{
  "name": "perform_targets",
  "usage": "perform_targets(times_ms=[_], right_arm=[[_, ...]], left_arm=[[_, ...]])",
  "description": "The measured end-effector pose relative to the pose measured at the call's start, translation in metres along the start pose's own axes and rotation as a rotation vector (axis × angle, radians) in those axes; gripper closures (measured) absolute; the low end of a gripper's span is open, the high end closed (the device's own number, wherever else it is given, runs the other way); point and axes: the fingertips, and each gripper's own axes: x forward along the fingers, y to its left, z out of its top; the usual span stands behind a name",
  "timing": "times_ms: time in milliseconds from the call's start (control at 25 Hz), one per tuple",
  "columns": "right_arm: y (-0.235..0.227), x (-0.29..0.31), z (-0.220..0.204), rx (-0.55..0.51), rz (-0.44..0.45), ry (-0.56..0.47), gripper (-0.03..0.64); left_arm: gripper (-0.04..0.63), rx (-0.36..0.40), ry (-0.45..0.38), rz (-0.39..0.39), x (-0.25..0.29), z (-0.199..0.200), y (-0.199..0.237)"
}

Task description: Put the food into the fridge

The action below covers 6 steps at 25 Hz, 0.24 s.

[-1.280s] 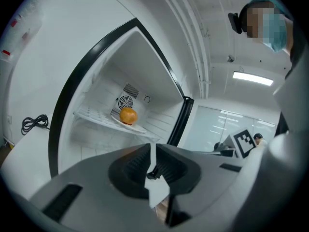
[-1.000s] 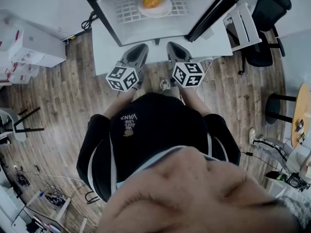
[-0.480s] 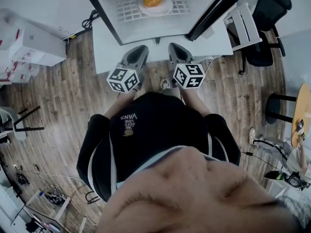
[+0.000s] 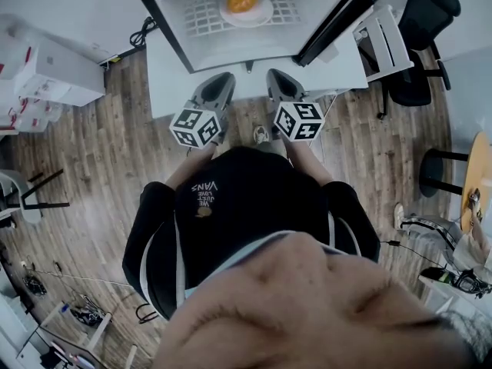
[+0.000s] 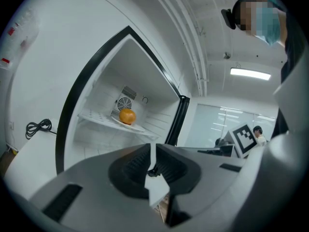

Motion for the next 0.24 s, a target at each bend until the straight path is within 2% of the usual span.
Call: perform_targets(times_ms=[240], right_arm=[[0.0012,0.0019,-0.0007,0.0,0.002,0.003,0.604]], left_arm=[[0.558,0.005,-0.006,-0.004,0.002,0.0019,-0.0008]])
